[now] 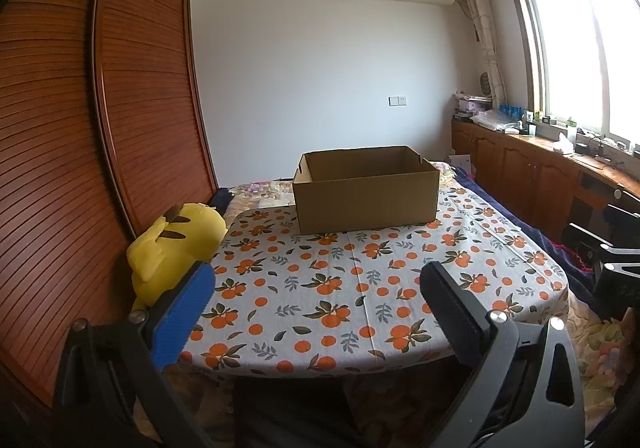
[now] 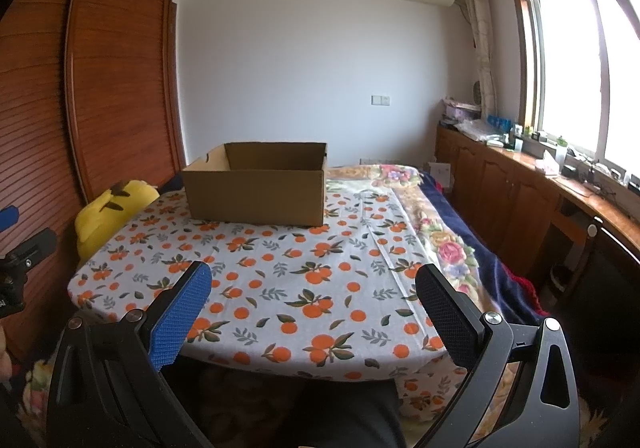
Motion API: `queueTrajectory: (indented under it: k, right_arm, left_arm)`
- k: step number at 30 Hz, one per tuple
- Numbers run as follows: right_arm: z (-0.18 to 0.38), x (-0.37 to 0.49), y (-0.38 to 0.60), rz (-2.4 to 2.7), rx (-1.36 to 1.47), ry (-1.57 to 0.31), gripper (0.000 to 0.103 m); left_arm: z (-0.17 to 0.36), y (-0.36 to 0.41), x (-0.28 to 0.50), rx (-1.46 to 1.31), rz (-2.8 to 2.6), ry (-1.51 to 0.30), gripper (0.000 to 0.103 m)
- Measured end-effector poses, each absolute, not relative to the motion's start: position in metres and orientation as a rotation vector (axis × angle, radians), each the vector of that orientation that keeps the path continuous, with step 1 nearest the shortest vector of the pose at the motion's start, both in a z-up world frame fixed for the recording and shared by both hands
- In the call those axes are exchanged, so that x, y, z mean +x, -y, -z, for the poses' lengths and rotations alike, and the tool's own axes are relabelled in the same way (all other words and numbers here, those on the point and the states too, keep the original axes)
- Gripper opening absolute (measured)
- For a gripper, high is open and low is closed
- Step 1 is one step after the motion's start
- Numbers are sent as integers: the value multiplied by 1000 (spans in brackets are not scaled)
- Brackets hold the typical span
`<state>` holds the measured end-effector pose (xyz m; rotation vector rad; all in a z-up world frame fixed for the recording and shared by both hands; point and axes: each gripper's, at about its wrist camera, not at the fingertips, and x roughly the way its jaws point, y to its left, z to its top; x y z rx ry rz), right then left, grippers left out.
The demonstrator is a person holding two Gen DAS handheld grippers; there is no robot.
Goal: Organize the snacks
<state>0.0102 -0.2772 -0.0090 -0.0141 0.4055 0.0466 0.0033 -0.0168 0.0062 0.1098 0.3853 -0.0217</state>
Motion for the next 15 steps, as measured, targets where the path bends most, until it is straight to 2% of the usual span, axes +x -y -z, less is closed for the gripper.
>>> queueTrajectory:
  k: [15]
  right_arm:
    - [7, 10, 276, -48, -14, -403, 103]
  left_arm:
    - [-6, 16, 4, 107, 22, -384, 103]
